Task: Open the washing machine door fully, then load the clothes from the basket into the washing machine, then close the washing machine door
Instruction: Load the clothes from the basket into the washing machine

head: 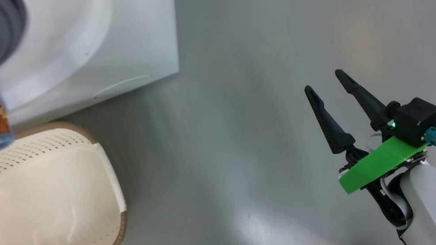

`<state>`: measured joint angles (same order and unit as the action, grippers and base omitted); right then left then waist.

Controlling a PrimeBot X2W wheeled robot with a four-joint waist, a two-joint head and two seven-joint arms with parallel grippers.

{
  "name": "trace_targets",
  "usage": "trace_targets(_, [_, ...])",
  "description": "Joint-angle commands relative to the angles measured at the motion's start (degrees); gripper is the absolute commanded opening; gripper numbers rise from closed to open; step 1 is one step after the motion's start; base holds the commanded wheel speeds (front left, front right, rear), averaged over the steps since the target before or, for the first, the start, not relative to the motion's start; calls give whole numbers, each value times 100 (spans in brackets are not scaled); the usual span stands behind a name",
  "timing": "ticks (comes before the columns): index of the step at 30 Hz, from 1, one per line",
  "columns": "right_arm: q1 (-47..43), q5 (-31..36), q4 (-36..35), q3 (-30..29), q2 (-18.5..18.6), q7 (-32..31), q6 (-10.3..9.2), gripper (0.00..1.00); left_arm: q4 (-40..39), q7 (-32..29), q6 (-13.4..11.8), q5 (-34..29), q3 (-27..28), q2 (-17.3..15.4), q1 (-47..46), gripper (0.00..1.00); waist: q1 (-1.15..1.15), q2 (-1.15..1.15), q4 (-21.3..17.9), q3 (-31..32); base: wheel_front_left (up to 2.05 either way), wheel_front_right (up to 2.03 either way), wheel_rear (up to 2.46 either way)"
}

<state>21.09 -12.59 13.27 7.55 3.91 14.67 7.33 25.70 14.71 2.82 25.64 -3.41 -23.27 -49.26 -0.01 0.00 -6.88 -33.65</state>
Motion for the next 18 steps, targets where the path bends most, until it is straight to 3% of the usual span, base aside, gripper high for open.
trace_targets(1, [-187,89,-123,83,5,33,16,100,-264,29,-31,14,222,-237,271,100,1,0,116,203,0,0,0])
trace_targets(11, [-358,271,-151,-32,-18,33,16,100,-1406,29,-287,-162,635,262,1785,100,1,0,96,618,0,0,0])
trace_targets(18, [-498,277,-114,-74,-42,33,16,100,-1983,29,-243,-407,1113,746,2867,100,1,0,31,926,0,0,0])
